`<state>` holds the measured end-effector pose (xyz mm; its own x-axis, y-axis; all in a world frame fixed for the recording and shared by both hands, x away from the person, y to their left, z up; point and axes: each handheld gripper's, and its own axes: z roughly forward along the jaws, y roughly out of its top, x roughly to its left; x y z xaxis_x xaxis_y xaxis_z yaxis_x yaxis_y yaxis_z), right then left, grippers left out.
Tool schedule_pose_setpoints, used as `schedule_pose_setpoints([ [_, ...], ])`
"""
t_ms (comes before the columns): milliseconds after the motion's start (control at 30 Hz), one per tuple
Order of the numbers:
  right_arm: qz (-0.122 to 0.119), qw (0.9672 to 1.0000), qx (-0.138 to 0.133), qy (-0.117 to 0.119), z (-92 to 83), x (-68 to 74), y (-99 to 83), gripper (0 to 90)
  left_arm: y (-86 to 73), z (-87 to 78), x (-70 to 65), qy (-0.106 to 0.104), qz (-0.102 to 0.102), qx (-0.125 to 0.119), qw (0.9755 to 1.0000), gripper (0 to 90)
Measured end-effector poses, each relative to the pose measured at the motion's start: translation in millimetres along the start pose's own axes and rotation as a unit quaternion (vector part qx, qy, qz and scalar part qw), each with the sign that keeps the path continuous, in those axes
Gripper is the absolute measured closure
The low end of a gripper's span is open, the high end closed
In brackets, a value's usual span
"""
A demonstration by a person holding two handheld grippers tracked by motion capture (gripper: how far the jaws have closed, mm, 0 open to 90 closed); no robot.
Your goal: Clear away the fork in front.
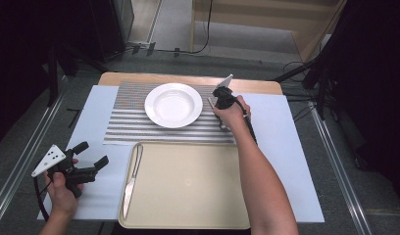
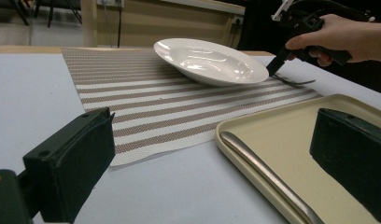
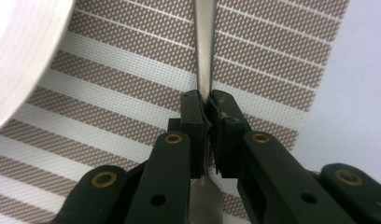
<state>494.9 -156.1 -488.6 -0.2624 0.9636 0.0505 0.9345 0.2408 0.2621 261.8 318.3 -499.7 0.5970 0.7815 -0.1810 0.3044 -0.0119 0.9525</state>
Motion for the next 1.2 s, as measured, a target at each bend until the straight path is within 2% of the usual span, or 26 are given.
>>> schedule_pose_setpoints([
  [33,-0.007,0.9999,-0.014,0.000,-0.4,0.6,0.6,75.7,0.0,0.0,0.0,0.000,0.000,0.000,1.0000,0.0],
  [133,-0.011,0.9996,-0.027,0.000,0.0,1.5,1.5,75.4,0.0,0.1,0.1,0.001,0.000,0.000,1.0000,0.0],
  [200,-0.013,0.9995,-0.026,-0.009,2.6,3.3,2.2,79.7,0.0,0.1,0.1,0.001,-0.001,0.000,1.0000,0.0],
  [333,-0.020,0.9994,-0.021,-0.017,4.2,5.8,3.2,81.5,-0.1,-0.2,0.6,0.000,-0.001,0.000,1.0000,0.0],
  [400,-0.012,0.9996,-0.020,-0.014,4.1,3.5,3.2,85.1,-0.1,-0.2,0.4,0.000,-0.001,0.000,1.0000,0.0],
  [533,-0.008,0.9996,-0.017,-0.022,4.0,6.1,4.3,85.5,-0.1,-0.5,0.2,0.000,-0.001,0.000,1.0000,0.0],
  [667,-0.002,0.9996,-0.019,-0.018,3.7,5.3,3.3,85.9,-0.2,-0.3,0.2,0.000,-0.001,0.000,1.0000,0.0],
  [800,-0.010,0.9992,-0.034,-0.020,1.6,4.6,-0.1,86.6,-0.1,0.0,0.3,-0.001,-0.001,-0.001,1.0000,0.0],
  [867,-0.004,0.9987,-0.045,-0.022,-4.1,2.5,-1.1,90.0,0.0,0.2,0.1,0.000,-0.001,0.000,1.0000,0.0],
  [900,0.002,0.9991,-0.044,-0.001,-5.7,-0.5,-1.4,90.0,0.0,0.3,0.2,0.000,0.000,0.000,1.0000,0.0],
  [933,-0.003,0.9994,-0.035,0.000,-5.1,-0.8,-2.0,90.0,0.0,0.3,0.1,0.000,0.000,0.000,1.0000,0.0],
  [967,-0.011,0.9995,-0.029,-0.011,-3.5,0.1,-2.9,90.0,0.0,0.4,-0.1,0.001,0.002,0.001,1.0000,0.0],
  [1133,0.002,0.9993,-0.038,-0.007,-0.7,-2.4,-5.1,89.2,-0.1,0.5,-0.4,0.002,0.004,0.002,1.0000,0.0],
  [1200,-0.011,0.9993,-0.030,-0.021,2.3,1.1,-4.8,88.8,-0.1,0.5,-0.3,0.002,0.003,0.002,1.0000,0.0],
])
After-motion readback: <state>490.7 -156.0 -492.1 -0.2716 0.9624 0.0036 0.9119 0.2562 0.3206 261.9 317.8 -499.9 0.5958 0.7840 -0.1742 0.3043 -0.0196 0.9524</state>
